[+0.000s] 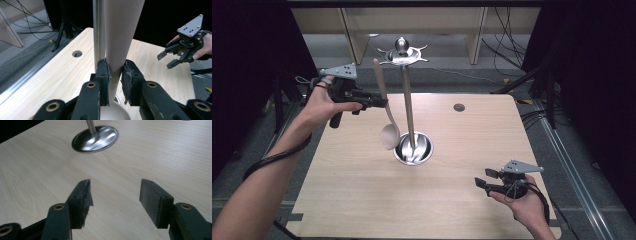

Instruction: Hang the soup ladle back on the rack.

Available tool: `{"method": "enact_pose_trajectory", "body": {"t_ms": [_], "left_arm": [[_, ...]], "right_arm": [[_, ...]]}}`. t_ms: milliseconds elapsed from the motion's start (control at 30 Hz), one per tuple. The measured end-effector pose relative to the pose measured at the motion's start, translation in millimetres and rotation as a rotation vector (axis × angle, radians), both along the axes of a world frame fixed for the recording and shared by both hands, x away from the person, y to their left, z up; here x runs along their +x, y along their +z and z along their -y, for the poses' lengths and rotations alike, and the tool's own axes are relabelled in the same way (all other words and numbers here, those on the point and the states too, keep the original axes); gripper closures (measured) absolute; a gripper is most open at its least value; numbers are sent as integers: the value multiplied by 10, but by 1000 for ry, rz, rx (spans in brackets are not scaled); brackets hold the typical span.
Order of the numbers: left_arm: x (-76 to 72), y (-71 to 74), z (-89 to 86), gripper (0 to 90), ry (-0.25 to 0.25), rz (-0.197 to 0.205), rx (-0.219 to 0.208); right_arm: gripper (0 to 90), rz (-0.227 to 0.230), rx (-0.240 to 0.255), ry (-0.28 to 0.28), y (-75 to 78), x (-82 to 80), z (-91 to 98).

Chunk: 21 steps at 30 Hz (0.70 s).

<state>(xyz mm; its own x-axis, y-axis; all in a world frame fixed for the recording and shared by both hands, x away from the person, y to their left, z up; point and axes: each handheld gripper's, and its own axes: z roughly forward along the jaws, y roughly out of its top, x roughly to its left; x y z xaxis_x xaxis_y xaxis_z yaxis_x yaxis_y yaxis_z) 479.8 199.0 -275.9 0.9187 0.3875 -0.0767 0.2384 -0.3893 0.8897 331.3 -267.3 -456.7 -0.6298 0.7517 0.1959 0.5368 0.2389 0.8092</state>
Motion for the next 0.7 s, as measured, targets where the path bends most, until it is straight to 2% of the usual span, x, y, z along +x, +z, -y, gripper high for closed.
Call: {"method": "enact_pose_trajectory", "body": {"t_ms": [100,200,367,500,533,567,633,667,700], "left_arm": [[4,8,8,752,-3,-14,2],[7,21,20,751,-2,-29,9],[9,38,43,751,-7,-50,12],[14,38,68,751,0,-58,33],[15,34,78,751,3,-60,32],[16,35,85,751,5,-62,34],[19,39,85,751,8,-65,33],[20,37,84,751,8,-66,31],[21,31,84,751,9,-63,28]], "right_arm": [[428,-5,1,-1,3,-2,-3],[428,30,-24,-10,0,7,7],[428,27,-22,-11,2,6,8],[428,10,-19,-4,9,0,9],[428,12,-14,-5,6,-1,4],[428,33,-29,-9,-3,10,8],[428,13,-40,-18,2,6,7],[428,-9,-20,-30,1,-9,-8],[428,-7,-3,-18,-2,-6,-9]]}}
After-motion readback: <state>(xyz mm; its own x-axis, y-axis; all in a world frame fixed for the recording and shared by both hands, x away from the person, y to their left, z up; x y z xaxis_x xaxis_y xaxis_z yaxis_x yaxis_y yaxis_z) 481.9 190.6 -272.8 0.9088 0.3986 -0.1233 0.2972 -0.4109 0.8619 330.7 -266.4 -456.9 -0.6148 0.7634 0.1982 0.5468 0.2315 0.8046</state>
